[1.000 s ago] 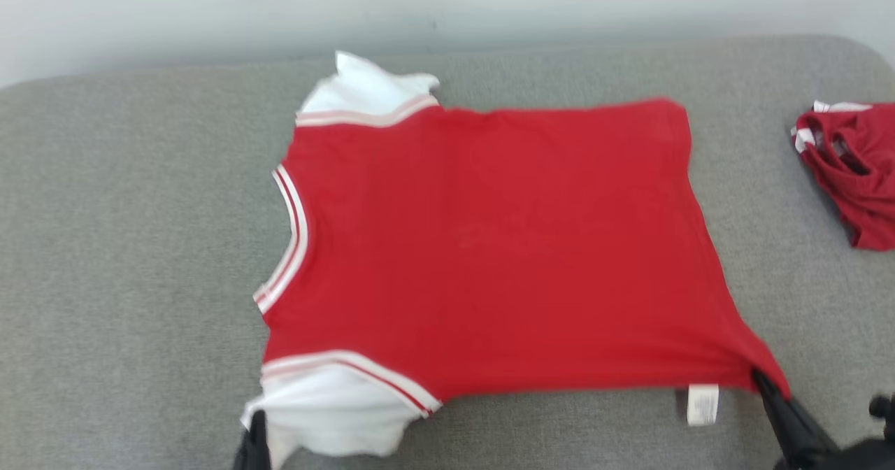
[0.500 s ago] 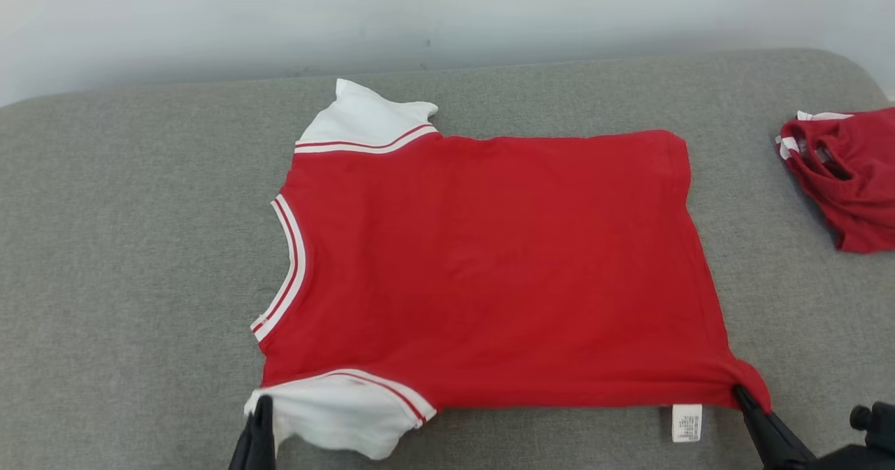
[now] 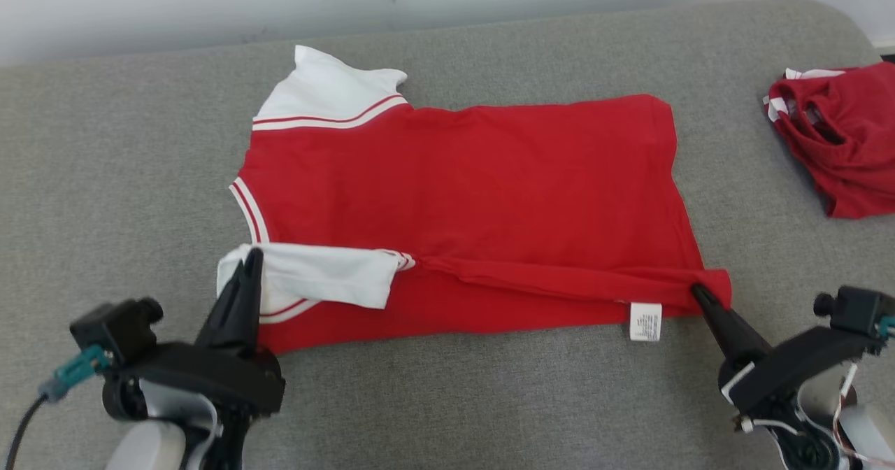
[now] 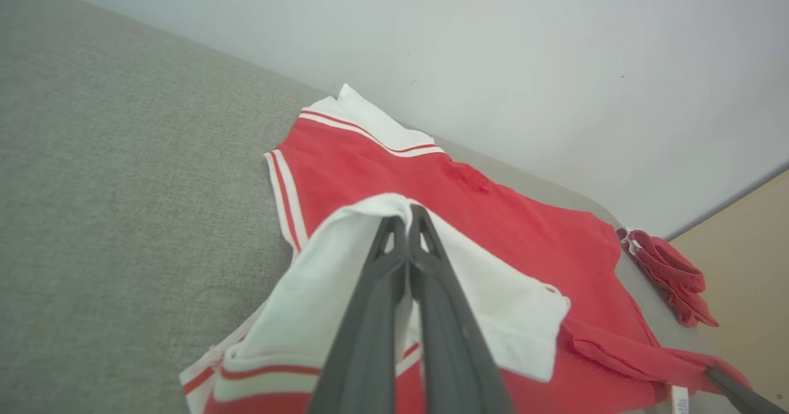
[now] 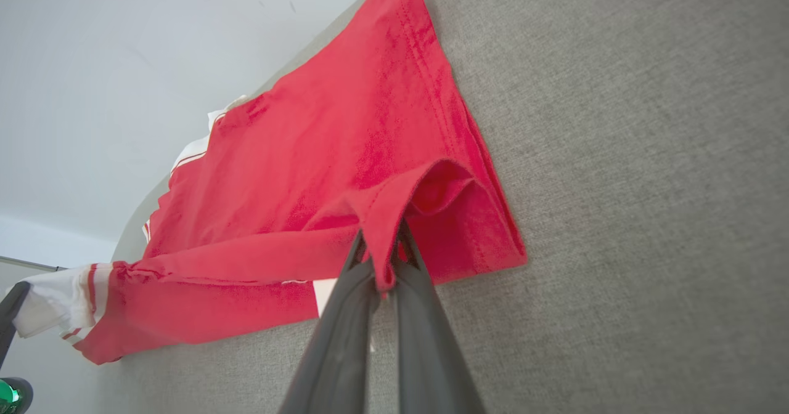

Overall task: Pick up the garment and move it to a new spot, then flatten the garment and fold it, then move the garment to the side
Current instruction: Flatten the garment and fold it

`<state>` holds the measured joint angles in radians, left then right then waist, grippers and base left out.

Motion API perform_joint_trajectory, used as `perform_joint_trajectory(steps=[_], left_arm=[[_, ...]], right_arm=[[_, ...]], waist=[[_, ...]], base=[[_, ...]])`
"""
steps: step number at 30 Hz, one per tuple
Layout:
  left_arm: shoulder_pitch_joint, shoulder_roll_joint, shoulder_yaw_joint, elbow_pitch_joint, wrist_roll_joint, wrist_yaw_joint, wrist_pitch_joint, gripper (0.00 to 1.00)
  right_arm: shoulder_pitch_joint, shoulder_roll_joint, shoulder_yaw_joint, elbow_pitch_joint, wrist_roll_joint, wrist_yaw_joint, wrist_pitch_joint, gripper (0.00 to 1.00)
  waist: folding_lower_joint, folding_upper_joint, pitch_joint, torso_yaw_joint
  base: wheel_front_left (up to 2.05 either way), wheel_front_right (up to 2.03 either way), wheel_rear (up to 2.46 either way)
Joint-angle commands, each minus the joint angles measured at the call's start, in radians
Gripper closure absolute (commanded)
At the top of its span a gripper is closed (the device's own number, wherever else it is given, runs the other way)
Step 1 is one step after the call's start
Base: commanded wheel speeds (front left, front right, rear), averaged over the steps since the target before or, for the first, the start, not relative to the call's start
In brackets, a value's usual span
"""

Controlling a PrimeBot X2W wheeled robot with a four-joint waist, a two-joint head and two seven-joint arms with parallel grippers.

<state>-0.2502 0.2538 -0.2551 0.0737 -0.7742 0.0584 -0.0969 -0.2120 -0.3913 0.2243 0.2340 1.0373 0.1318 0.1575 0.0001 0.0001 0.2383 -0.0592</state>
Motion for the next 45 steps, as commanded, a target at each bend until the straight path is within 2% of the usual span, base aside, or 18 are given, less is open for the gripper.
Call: perform_joint_trajectory(steps=[1,5,6,7,8,9,15,23,31,38,41,42,43,44,45], left_arm=[[-0.051,0.008,0.001,0.043,0.01,-0.014,0.008,1.0],[-0.135,0.002,-0.003,0.149,0.017,-0.031,-0.002,1.0],[-0.149,0.001,-0.008,0.176,0.021,-0.03,0.003,1.0],[-0.164,0.007,-0.015,0.195,0.036,-0.035,-0.01,0.67],[-0.177,0.008,-0.017,0.215,0.045,-0.039,-0.025,0.07],[-0.182,0.006,-0.021,0.236,0.053,-0.038,-0.036,0.0],[-0.166,0.0,-0.015,0.312,0.066,-0.056,-0.105,0.0],[-0.058,0.006,-0.019,0.304,0.084,-0.042,-0.139,0.0],[-0.008,0.037,-0.077,0.297,0.152,-0.005,-0.115,0.0],[-0.041,0.035,-0.108,0.358,0.176,0.001,-0.097,0.0],[-0.048,0.02,-0.119,0.399,0.168,-0.009,-0.083,0.0],[-0.052,0.017,-0.121,0.411,0.166,-0.013,-0.085,0.39],[-0.055,0.011,-0.121,0.421,0.161,-0.014,-0.089,0.76],[-0.055,0.007,-0.125,0.432,0.159,-0.023,-0.088,1.0],[-0.053,0.004,-0.13,0.442,0.158,-0.027,-0.091,1.0]], right_arm=[[-0.043,0.019,-0.008,0.023,-0.011,-0.003,0.015,1.0],[-0.116,0.045,-0.014,0.089,-0.038,-0.003,0.027,1.0],[-0.132,0.05,-0.013,0.101,-0.047,-0.003,0.019,0.49],[-0.143,0.055,-0.011,0.111,-0.056,-0.003,0.012,0.0],[-0.152,0.059,-0.008,0.12,-0.065,-0.003,0.003,0.0],[-0.158,0.055,-0.005,0.124,-0.079,-0.003,-0.011,0.0],[-0.125,0.01,0.033,0.142,-0.147,-0.003,-0.096,0.0],[-0.076,-0.038,0.068,0.176,-0.212,-0.003,-0.183,0.0],[-0.112,-0.038,0.096,0.238,-0.249,-0.003,-0.221,0.0],[-0.168,-0.004,0.137,0.345,-0.276,-0.003,-0.242,0.0],[-0.181,0.01,0.163,0.384,-0.276,-0.003,-0.252,0.0],[-0.184,0.015,0.17,0.397,-0.271,-0.003,-0.255,0.69],[-0.188,0.019,0.176,0.408,-0.263,-0.003,-0.261,0.93],[-0.19,0.022,0.183,0.42,-0.256,-0.003,-0.268,1.0],[-0.191,0.025,0.189,0.428,-0.249,-0.003,-0.274,1.0]], waist=[[-0.0001,-0.0001,0.024,-0.018],[-0.0001,-0.0001,0.035,-0.023],[-0.0001,-0.0001,0.035,-0.022],[-0.0001,-0.0001,0.035,-0.022],[-0.0001,-0.0001,0.034,-0.021],[-0.0001,-0.0001,0.033,-0.019],[-0.0001,-0.0001,0.007,-0.005],[-0.0001,-0.0001,-0.017,0.009],[-0.0001,-0.0001,0.005,0.023],[-0.0001,-0.0001,0.017,0.028],[-0.0001,-0.0001,0.016,0.034],[-0.0001,-0.0001,0.013,0.035],[-0.0001,-0.0001,0.009,0.037],[-0.0001,-0.0001,0.004,0.038],[-0.0001,-0.0001,-0.003,0.039]], base=[[0.0,0.0,0.0],[0.0,0.0,0.0],[0.0,0.0,0.0],[0.0,0.0,0.0],[0.0,0.0,0.0],[0.0,0.0,0.0],[0.0,0.0,0.0],[0.0,0.0,0.0],[0.0,0.0,0.0],[0.0,0.0,0.0],[0.0,0.0,0.0],[0.0,0.0,0.0],[0.0,0.0,0.0],[0.0,0.0,0.0],[0.0,0.0,0.0]])
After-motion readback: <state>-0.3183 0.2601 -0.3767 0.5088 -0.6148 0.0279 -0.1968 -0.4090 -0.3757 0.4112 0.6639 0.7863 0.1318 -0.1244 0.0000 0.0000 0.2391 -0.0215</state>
